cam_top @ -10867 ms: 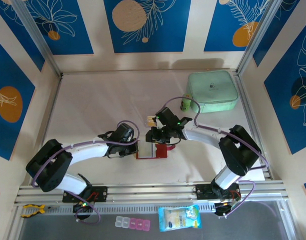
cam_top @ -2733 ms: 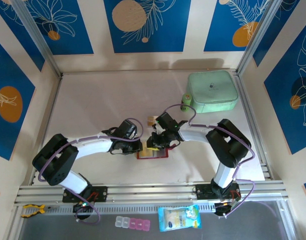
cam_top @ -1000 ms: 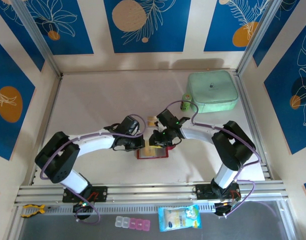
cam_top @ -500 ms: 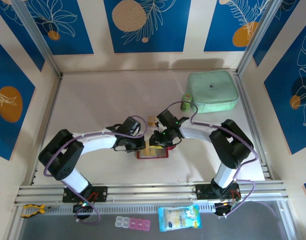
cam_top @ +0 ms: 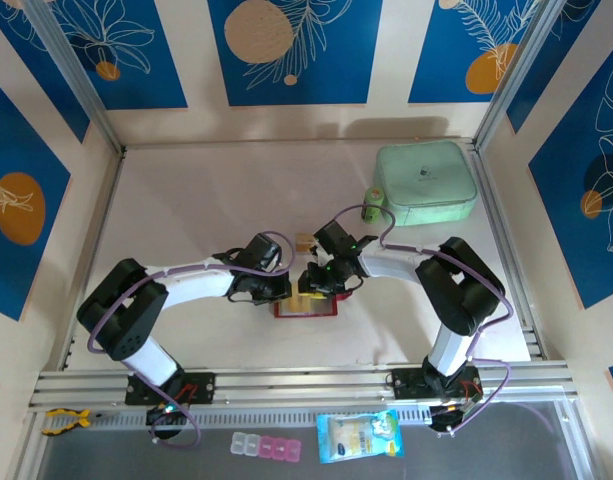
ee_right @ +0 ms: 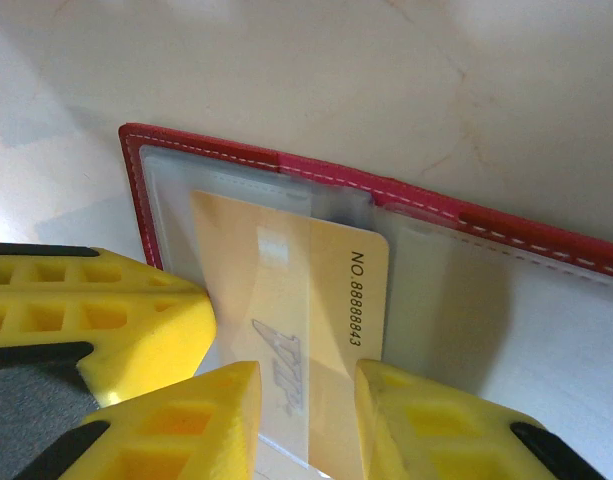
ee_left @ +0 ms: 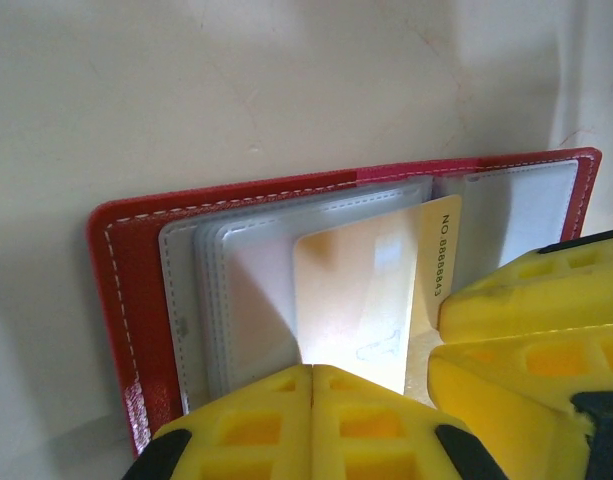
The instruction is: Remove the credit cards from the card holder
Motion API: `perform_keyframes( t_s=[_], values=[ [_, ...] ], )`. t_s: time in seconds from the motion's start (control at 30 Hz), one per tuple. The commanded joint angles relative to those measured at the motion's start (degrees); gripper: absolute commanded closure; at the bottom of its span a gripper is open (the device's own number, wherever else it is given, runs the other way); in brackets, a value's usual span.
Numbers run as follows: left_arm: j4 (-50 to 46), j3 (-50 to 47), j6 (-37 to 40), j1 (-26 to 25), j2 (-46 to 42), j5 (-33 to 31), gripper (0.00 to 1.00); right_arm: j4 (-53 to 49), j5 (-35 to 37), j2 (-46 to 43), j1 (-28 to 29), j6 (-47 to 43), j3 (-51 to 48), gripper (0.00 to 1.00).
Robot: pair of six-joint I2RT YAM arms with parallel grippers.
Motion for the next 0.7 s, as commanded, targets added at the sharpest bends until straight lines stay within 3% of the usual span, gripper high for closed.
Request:
perform_keyframes(
  t_s=[0.0, 0.27, 0.67],
  values=[
    [-1.44, -0.68, 0.82, -0.46, 1.08, -0.23, 0.95, -0.54, -0.31, -1.34, -0.28, -0.42, -1.18, 0.68],
    [-1.45, -0.98, 0.82, -0.46, 1.02, -0.43, 0.96, 0.52, -0.03, -3.70, -0.46, -0.09, -2.35, 0.68],
    [-1.70, -1.24, 0.91, -0.47, 1.11, -0.41, 0.96, 1.83, -1.41, -0.08, -0.57, 0.25, -2.96, 0.68]
  ],
)
